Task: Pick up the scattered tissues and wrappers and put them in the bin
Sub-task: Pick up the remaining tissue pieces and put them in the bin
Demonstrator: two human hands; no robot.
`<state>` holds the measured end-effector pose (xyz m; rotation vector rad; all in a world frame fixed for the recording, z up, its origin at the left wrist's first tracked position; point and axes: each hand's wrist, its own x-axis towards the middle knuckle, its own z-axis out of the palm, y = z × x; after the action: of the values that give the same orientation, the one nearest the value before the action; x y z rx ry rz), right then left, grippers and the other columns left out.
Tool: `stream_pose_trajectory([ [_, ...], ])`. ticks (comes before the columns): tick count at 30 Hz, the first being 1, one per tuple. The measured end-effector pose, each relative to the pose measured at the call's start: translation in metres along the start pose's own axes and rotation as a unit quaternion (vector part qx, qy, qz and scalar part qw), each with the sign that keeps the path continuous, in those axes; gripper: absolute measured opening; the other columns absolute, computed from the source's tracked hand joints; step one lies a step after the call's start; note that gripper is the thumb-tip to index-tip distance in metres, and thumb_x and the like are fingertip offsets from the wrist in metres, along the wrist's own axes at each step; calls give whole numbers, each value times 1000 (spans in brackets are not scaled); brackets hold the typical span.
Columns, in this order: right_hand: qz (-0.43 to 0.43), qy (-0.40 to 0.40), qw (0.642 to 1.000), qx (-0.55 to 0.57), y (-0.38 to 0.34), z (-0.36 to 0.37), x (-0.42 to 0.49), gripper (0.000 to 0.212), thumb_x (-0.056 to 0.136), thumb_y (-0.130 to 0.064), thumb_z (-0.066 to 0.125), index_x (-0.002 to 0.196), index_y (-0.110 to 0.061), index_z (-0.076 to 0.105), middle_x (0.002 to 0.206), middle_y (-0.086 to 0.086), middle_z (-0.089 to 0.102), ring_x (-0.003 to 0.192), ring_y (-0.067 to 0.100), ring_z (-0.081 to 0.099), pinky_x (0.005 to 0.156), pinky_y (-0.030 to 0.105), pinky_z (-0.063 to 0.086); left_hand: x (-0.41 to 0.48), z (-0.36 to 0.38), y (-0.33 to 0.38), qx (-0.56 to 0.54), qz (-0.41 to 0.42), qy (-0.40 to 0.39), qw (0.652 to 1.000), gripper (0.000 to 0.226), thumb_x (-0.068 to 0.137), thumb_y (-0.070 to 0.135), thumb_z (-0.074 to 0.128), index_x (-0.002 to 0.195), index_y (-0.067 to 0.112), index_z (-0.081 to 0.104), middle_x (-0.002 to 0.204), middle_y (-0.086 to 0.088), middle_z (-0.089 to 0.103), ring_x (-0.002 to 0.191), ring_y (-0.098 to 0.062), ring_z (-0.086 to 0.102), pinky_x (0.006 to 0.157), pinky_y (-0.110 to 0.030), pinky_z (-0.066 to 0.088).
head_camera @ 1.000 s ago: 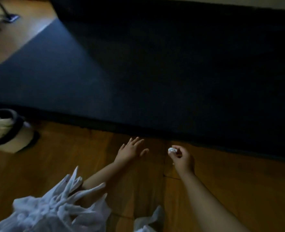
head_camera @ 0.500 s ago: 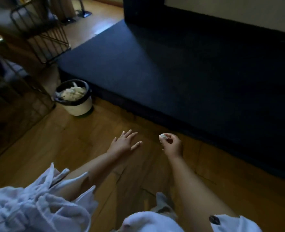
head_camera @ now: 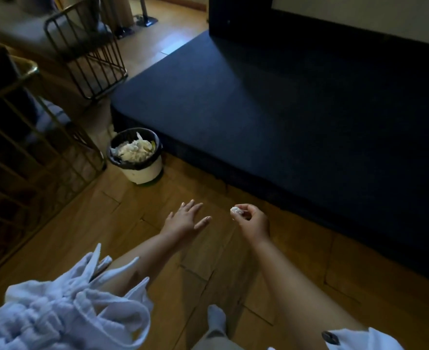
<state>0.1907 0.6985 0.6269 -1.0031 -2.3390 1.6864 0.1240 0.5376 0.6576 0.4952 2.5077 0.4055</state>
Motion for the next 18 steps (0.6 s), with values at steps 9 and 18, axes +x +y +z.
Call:
stream_pose_trajectory([
  [9, 15, -27, 999, 17, -62, 98, 86, 23, 87, -19, 63, 109, -12, 62, 104, 1, 65, 92, 9, 60, 66, 10, 47, 87, -71, -83, -8, -27, -21, 999, 62, 92, 57, 33, 147, 30, 21, 159, 2, 10, 147, -18, 5, 118, -44, 13],
  [18, 57, 53, 994, 83, -132, 254, 156, 19, 86, -24, 65, 104, -19, 63, 99, -3, 65, 92, 10, 63, 70, 15, 48, 175, -176, -221, 30, 21, -58, 998, 61, 92, 55, 33, 146, 29, 22, 159, 2, 10, 147, -19, 7, 118, -44, 17],
])
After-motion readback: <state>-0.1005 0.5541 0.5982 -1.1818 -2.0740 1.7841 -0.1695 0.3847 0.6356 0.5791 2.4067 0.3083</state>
